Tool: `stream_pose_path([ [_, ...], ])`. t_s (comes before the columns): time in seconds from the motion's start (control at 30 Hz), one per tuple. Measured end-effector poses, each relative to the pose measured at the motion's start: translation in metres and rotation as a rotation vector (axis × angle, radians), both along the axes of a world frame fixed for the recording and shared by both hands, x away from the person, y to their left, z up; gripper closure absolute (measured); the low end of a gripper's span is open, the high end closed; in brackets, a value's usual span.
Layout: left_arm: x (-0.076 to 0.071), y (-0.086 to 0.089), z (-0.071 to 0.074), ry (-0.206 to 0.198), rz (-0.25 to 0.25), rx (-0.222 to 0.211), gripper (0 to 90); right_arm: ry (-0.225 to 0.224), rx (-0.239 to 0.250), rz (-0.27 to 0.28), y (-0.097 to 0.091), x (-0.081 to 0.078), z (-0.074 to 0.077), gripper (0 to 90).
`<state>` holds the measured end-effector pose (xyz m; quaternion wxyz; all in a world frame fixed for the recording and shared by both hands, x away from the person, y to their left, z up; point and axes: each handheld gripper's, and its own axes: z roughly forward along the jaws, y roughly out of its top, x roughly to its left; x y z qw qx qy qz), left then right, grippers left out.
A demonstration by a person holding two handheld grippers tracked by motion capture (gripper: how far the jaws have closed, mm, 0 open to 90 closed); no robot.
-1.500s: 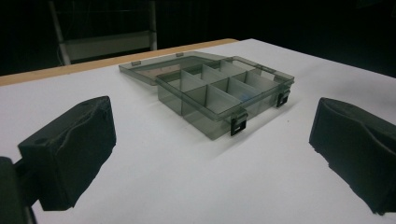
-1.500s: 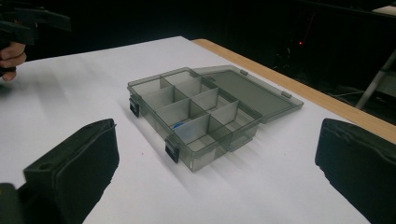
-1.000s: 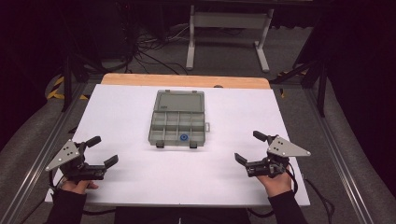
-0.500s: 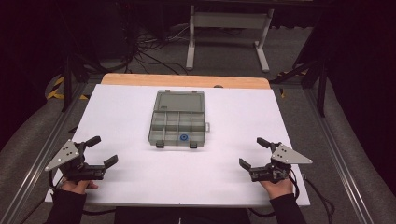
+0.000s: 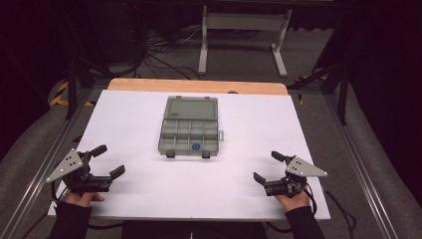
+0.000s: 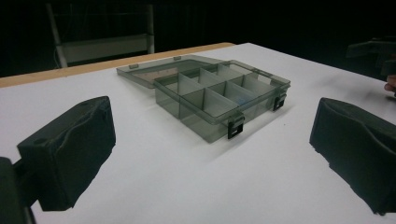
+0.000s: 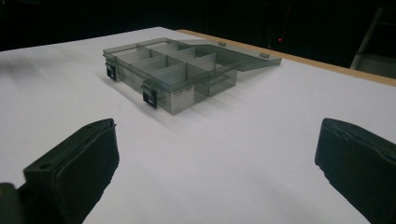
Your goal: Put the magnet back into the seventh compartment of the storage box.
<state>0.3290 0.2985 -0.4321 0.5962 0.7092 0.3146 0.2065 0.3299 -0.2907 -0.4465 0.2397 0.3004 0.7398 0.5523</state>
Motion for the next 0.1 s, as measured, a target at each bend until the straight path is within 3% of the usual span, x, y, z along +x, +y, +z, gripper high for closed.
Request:
stream_pose_path([
  [0.1, 0.0000, 0.0006, 0.0001, 0.001, 0.001, -0.001, 0.8, -0.001, -0.002, -0.007, -0.0007, 0.0004, -0.0001, 0.3],
])
